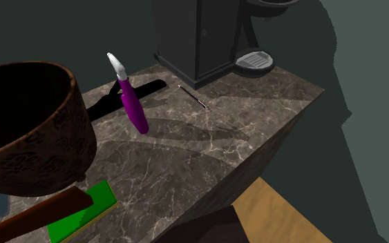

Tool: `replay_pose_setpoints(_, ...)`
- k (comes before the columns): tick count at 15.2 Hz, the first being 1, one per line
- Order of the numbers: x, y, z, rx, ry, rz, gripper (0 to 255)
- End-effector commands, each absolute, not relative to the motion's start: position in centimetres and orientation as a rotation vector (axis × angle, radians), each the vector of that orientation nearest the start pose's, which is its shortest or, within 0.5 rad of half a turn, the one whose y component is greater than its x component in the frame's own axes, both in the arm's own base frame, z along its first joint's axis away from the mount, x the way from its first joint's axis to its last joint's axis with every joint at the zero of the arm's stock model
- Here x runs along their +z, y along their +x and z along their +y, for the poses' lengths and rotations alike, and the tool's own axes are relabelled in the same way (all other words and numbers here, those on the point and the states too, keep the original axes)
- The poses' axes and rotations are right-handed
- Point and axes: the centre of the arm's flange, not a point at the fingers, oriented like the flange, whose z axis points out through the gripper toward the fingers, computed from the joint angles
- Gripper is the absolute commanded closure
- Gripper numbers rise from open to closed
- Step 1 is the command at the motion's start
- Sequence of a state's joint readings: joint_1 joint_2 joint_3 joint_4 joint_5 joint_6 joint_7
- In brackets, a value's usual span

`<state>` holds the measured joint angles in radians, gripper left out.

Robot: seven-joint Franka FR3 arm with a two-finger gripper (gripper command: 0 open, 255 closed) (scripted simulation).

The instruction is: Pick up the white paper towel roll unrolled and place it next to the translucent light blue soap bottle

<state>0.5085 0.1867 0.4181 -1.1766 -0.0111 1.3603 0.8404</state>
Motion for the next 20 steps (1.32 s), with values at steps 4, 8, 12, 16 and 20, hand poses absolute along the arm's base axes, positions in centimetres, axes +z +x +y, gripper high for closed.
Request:
replay_pose_setpoints(4, 66.8, 37.3, 45.4, 0.065, -3.087, -0.116, 255)
replay_pose_setpoints(8, 64.7, 37.3, 45.4, 0.065, -3.087, -0.116, 255)
replay_pose_setpoints(12, 62.6, 37.3, 45.4, 0.065, -3.087, -0.116, 255)
replay_pose_setpoints(16, 60.5, 37.3, 45.4, 0.065, -3.087, -0.116, 255)
replay_pose_setpoints(20, 58.4, 37.3, 45.4, 0.065, -3.087, -0.116, 255)
